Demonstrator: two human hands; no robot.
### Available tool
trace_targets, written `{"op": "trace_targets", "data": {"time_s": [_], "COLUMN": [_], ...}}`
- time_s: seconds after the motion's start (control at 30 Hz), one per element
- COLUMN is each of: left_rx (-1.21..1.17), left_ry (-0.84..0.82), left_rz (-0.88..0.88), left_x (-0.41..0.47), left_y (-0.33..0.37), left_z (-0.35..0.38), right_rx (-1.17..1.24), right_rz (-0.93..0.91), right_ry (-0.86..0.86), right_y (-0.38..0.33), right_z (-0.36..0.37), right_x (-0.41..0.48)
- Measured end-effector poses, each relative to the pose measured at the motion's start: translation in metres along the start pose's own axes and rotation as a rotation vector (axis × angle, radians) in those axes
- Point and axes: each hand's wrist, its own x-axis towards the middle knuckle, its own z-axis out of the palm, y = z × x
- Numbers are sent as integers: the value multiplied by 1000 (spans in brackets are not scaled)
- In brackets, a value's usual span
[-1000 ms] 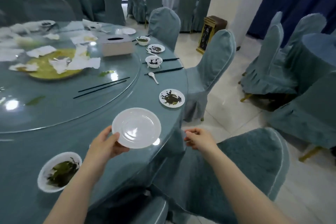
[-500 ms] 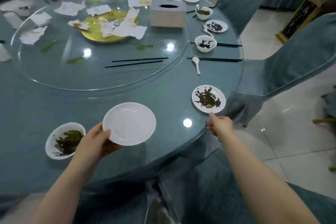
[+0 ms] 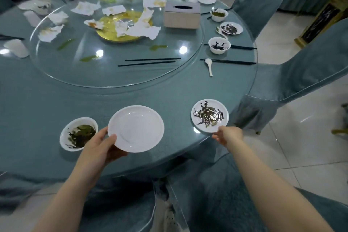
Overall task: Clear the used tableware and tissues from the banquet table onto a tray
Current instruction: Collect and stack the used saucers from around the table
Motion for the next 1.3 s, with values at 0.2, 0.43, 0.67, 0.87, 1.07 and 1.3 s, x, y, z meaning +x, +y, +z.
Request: {"op": "trace_targets", "data": {"time_s": [0.2,0.43,0.67,0.87,1.07,1.3], "left_rx": [-30,-54,-35,5,111,162], "left_ry": [-53,-151,-322,-475,-667,-851], "left_rz": [63,139,188,149,141,171], "left_x": [-31,-94,-159,-196,-231,-286], "left_y": [4,-7,-28,-47,-55,-56], "left_z": [-24,-57,-55,-5,75,194], "right_rx": [-30,35,107,139,193,259], "right_rz": [-161,-333,-368,-386,-369,-349], "right_ry": [-87,-101,-76,41,149,208], "right_y": [41,73,123,154,189,214], "right_z": [-19,-54,-93,-144,-199,-292], "right_x": [-67,-199,-313,-359,-368,-348]}}
